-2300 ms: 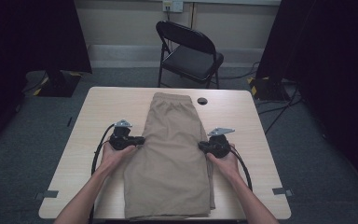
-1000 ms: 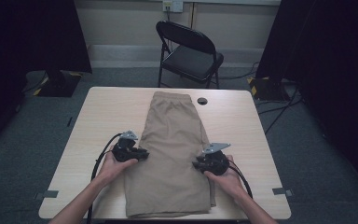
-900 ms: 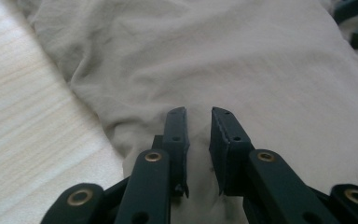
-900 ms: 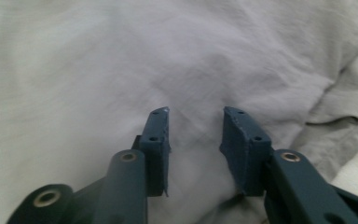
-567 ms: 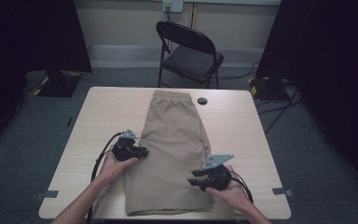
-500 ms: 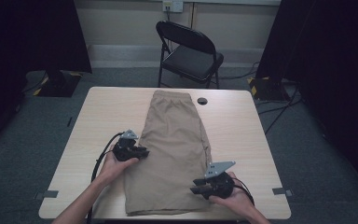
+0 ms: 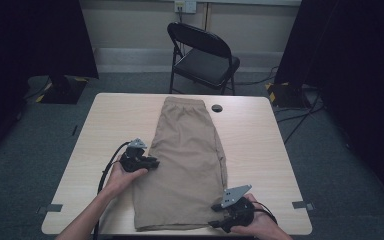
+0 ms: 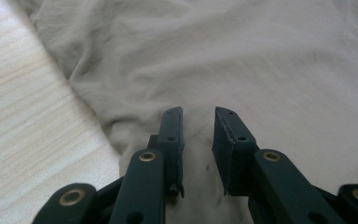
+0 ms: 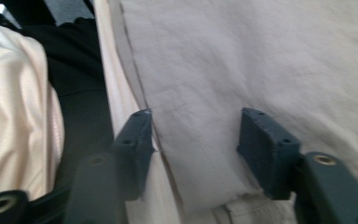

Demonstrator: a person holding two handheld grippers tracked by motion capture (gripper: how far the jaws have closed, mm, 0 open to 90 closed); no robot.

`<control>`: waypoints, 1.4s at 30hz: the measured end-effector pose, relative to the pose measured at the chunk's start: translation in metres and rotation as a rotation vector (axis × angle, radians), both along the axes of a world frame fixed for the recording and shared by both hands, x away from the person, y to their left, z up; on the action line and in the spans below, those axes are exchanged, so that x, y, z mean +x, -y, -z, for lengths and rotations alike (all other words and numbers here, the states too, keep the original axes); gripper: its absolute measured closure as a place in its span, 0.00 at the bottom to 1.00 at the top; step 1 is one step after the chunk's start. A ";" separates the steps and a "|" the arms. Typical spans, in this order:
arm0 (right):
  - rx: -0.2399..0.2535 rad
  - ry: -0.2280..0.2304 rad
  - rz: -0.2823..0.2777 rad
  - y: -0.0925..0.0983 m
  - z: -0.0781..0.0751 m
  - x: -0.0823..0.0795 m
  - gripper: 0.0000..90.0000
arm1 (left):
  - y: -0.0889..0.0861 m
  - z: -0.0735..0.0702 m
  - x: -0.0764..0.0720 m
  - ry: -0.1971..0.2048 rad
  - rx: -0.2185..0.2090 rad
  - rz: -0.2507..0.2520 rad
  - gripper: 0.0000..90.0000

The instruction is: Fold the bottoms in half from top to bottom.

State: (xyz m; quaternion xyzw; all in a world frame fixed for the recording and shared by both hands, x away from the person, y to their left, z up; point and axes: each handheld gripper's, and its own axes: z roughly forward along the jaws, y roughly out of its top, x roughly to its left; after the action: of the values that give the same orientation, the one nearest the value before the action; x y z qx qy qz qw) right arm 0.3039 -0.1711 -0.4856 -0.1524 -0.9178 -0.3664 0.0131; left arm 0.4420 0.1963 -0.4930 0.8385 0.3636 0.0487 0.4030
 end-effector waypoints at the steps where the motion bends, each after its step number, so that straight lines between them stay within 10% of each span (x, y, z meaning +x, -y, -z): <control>1: 0.006 0.011 -0.007 0.000 0.001 -0.001 0.46 | -0.001 0.000 0.000 -0.003 -0.003 0.000 0.81; 6: 0.011 0.127 -0.042 -0.002 0.006 -0.009 0.48 | -0.002 0.000 0.001 -0.009 -0.011 -0.007 0.80; 19: -0.019 0.149 0.002 -0.004 0.003 0.002 0.86 | -0.001 -0.001 0.000 -0.009 0.001 -0.002 0.77; 26: -0.016 0.039 0.062 -0.008 0.000 0.014 0.96 | 0.002 -0.007 -0.005 -0.013 -0.001 0.026 0.73; 36: -0.015 0.016 0.076 -0.009 0.000 0.016 0.96 | 0.004 -0.034 -0.054 0.014 -0.068 0.178 0.69; 42: -0.005 0.002 0.103 -0.012 0.001 0.023 0.96 | 0.006 -0.035 -0.056 0.000 -0.056 0.191 0.68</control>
State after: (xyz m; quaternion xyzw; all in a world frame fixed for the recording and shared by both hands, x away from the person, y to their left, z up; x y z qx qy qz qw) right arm 0.3265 -0.1592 -0.4862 -0.1992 -0.9097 -0.3644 -0.0068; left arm 0.3859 0.1904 -0.4585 0.8577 0.2831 -0.0001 0.4292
